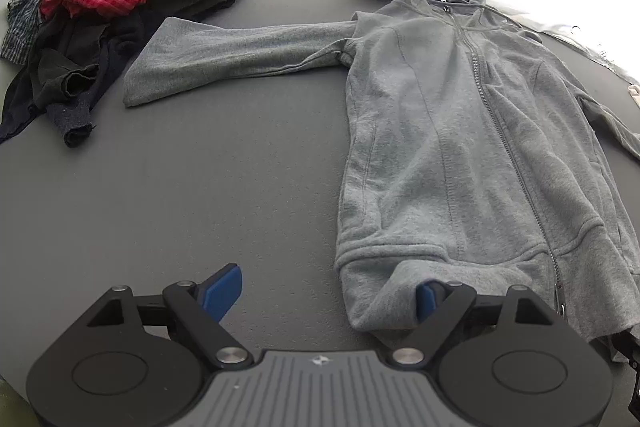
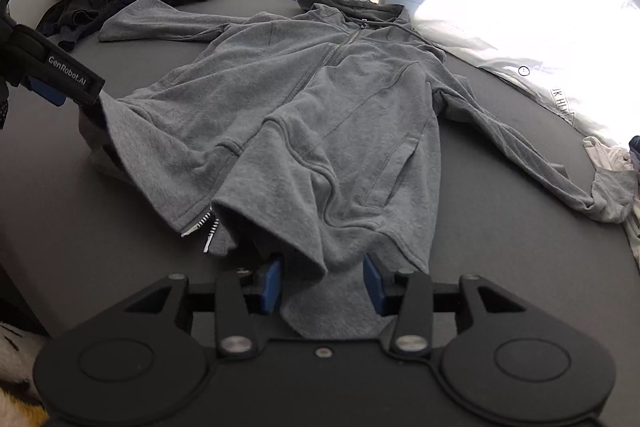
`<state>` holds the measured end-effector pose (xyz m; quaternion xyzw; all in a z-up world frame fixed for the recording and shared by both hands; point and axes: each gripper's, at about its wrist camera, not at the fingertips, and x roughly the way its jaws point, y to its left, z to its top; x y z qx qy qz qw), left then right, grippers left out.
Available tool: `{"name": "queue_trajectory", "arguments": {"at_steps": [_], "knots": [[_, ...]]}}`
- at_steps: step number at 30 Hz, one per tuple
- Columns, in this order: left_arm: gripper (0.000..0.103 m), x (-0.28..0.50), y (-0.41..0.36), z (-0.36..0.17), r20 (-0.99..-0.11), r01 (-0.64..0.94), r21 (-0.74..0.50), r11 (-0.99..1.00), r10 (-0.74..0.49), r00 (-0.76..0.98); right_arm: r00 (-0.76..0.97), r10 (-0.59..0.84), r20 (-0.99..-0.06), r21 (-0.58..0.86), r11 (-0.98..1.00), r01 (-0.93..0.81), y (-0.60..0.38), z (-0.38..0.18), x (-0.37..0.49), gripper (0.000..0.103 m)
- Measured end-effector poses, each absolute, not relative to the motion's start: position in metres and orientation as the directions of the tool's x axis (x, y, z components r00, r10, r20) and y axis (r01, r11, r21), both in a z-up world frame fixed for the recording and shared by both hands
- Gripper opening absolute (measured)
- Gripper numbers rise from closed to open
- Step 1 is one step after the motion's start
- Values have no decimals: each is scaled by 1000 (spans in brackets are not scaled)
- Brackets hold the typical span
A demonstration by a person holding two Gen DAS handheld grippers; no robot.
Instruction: Fold clothes
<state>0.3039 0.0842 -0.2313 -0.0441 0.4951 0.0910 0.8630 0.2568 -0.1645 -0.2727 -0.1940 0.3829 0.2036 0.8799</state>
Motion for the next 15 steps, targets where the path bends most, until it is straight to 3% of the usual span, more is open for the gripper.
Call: {"name": "queue_trajectory", "arguments": {"at_steps": [6,7,10,13,15], "knots": [[86,305,86,-232,-860,-194,17,981,113,498,641,103,-761,-355,760,-544,-146,-296,251,46],[86,305,86,-231,-859,-194,17,981,114,499,650,91,-755,-380,746,-547,-145,-298,250,41],[86,304,89,-230,-856,-196,21,980,119,503,673,64,-737,-437,714,-547,-146,-298,247,5],[85,302,94,-226,-850,-203,2,979,108,515,723,15,-691,-482,736,-476,-152,-290,247,5],[78,300,96,-223,-845,-204,-7,979,103,524,754,-40,-655,-519,750,-411,-157,-286,250,5]]}}
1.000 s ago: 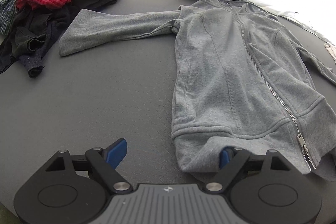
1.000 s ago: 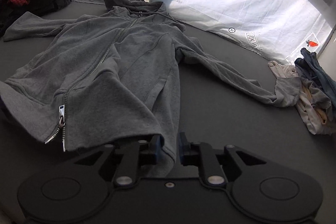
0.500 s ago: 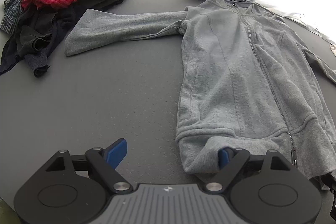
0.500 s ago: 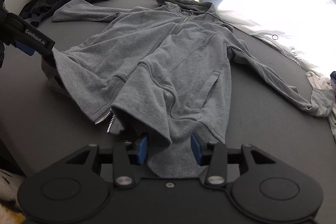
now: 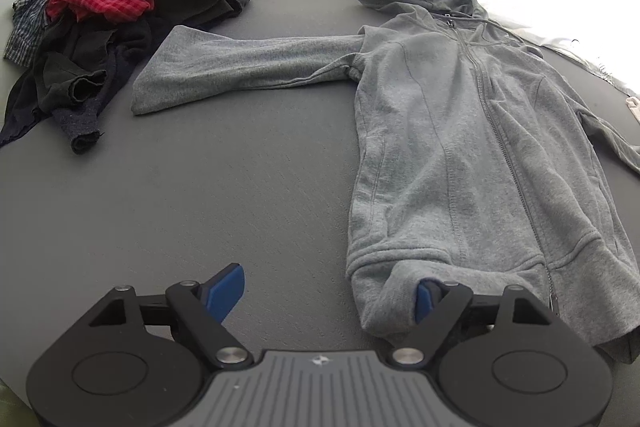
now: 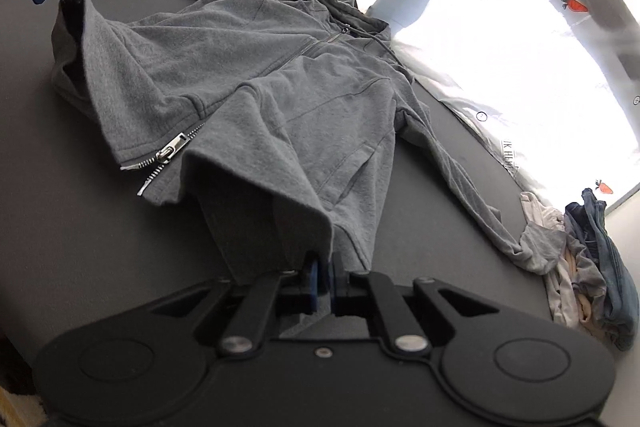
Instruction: Fold clothes
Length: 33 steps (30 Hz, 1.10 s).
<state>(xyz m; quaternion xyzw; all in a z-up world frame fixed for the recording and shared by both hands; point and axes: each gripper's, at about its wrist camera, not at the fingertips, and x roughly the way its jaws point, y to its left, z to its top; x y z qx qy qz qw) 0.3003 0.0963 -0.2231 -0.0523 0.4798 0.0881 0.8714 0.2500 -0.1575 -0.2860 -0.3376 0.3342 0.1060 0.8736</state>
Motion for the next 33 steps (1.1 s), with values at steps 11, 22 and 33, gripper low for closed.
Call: {"name": "queue_trajectory", "arguments": {"at_steps": [11,22,33], "knots": [[15,288,85,-242,-886,-122,-32,992,28,463,660,-57,-749,-400,833,-382,-176,-303,261,17],[2,262,86,-128,-703,-134,-89,987,33,710,816,-39,-577,-369,904,-217,-233,-196,256,0],[3,219,93,-210,-914,-368,-213,905,-52,402,564,21,-825,-233,898,-374,-261,-259,218,1]]}}
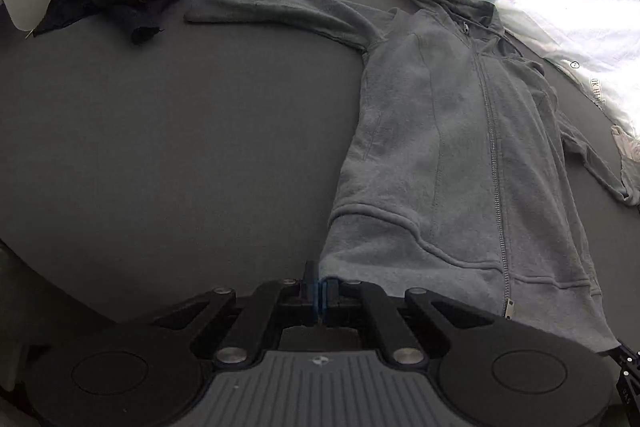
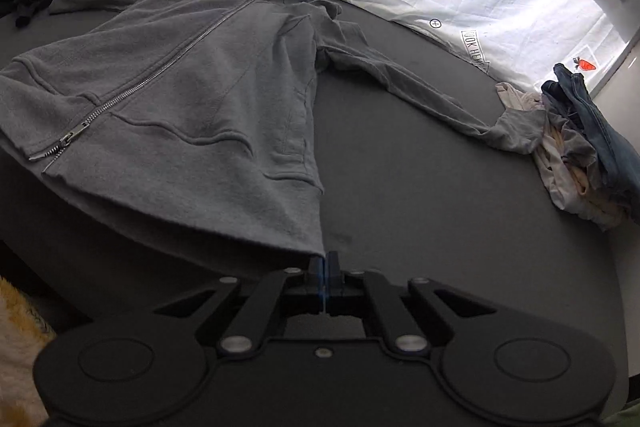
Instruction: Fold clothes
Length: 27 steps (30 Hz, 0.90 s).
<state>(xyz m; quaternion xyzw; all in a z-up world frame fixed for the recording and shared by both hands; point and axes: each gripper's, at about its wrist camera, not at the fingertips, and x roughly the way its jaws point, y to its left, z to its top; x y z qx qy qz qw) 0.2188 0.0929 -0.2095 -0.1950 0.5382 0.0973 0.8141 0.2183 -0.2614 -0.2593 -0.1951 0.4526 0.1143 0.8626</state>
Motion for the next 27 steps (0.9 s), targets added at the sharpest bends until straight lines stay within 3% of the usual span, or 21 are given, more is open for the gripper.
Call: {"name": "queue_trajectory", "arguments": {"at_steps": [1,3,4,5,7,10,11,12,15,18,22,25,27], "knots": [[3,219,101,-220,-927,-417,-235,878,-73,369,519,50,-853,-180,906,-382,-263,-267,219,1],[15,223,109,-227,-938,-446,-239,862,-86,337,485,78,-871,-119,925,-361,-269,-270,223,1],[18,224,111,-226,-940,-451,-228,863,-76,332,478,81,-874,-106,930,-352,-272,-270,226,5],[26,224,110,-223,-939,-455,-220,863,-61,338,476,75,-876,-112,929,-353,-274,-268,228,16],[37,227,109,-219,-940,-441,-220,870,-68,334,475,81,-876,-108,927,-359,-279,-263,233,28],[57,226,109,-205,-935,-416,-221,882,-71,346,482,106,-870,-92,925,-369,-284,-253,237,35],[68,224,110,-201,-934,-403,-231,886,-85,348,486,112,-867,-89,924,-371,-286,-249,238,40],[72,223,110,-196,-931,-389,-241,889,-99,350,487,117,-865,-88,922,-378,-286,-246,238,42],[75,216,118,-183,-916,-317,-291,903,-168,364,493,137,-859,-80,916,-393,-288,-237,240,44],[80,212,124,-171,-916,-325,-233,916,-94,390,497,173,-850,-47,915,-400,-293,-225,244,47],[80,221,128,-169,-905,-387,-198,901,-17,424,527,190,-828,7,944,-329,-305,-211,256,56],[83,234,120,-176,-909,-411,-193,891,-5,417,553,164,-817,24,968,-252,-313,-209,269,73],[83,245,106,-180,-913,-389,-162,907,12,408,564,132,-815,13,978,-210,-316,-211,280,75]]}}
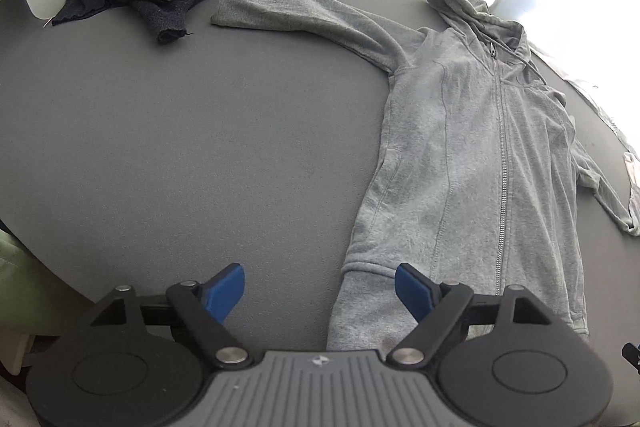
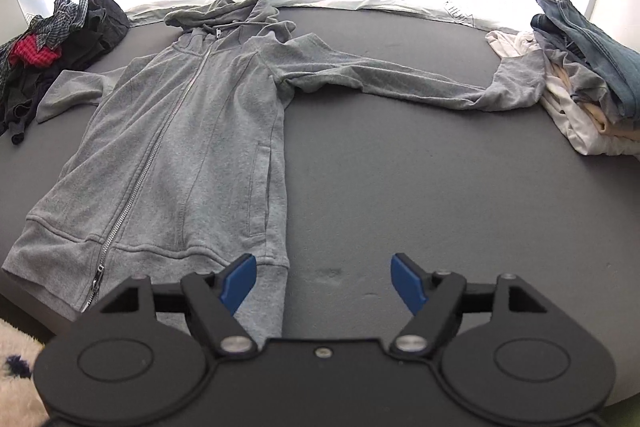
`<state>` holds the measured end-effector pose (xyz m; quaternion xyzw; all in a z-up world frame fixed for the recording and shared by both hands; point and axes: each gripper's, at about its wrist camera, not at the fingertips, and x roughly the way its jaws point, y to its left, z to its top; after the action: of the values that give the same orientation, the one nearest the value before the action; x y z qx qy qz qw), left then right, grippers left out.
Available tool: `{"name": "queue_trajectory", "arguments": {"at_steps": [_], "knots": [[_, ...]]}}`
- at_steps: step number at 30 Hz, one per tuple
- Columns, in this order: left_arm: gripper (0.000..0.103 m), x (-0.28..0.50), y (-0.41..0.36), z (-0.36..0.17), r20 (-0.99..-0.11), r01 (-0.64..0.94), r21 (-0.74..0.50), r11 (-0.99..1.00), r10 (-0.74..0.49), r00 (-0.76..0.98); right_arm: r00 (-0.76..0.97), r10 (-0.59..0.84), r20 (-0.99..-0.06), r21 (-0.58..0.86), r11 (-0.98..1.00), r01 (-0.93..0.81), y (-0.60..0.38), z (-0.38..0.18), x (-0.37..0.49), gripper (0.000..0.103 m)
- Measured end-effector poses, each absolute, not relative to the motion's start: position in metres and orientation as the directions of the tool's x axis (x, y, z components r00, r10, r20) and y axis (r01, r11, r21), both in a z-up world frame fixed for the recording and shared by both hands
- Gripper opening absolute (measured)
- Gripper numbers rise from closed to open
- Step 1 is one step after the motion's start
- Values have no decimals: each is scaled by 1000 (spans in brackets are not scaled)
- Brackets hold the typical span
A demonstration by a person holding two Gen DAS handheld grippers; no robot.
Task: Fold clothes
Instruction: 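Move the right gripper to the sleeve cuff beside the folded stack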
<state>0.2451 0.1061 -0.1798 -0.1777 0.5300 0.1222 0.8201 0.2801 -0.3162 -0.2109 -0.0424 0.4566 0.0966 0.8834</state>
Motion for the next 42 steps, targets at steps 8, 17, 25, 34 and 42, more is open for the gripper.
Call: {"name": "queue_trajectory", "arguments": {"at_steps": [8,17,25,34,42], "knots": [[87,296,56,-189,-911,-273,-100,957,22,412,550,-43,-834,-148,978,-148,-310,-230,316,89],[92,370,30,-212,-918,-314,-164,935,-29,396,598,-122,-792,-240,963,-121,-317,-246,362,96],[92,456,-4,-244,-929,-261,-99,960,5,370,647,-209,-733,-261,965,17,-370,-250,463,96],[98,515,-25,-270,-947,-246,-12,969,68,314,658,-316,-684,-230,949,217,-419,-270,576,65],[103,515,-31,-273,-951,-256,9,967,87,296,590,-358,-723,-201,927,316,-441,-297,611,31]]}}
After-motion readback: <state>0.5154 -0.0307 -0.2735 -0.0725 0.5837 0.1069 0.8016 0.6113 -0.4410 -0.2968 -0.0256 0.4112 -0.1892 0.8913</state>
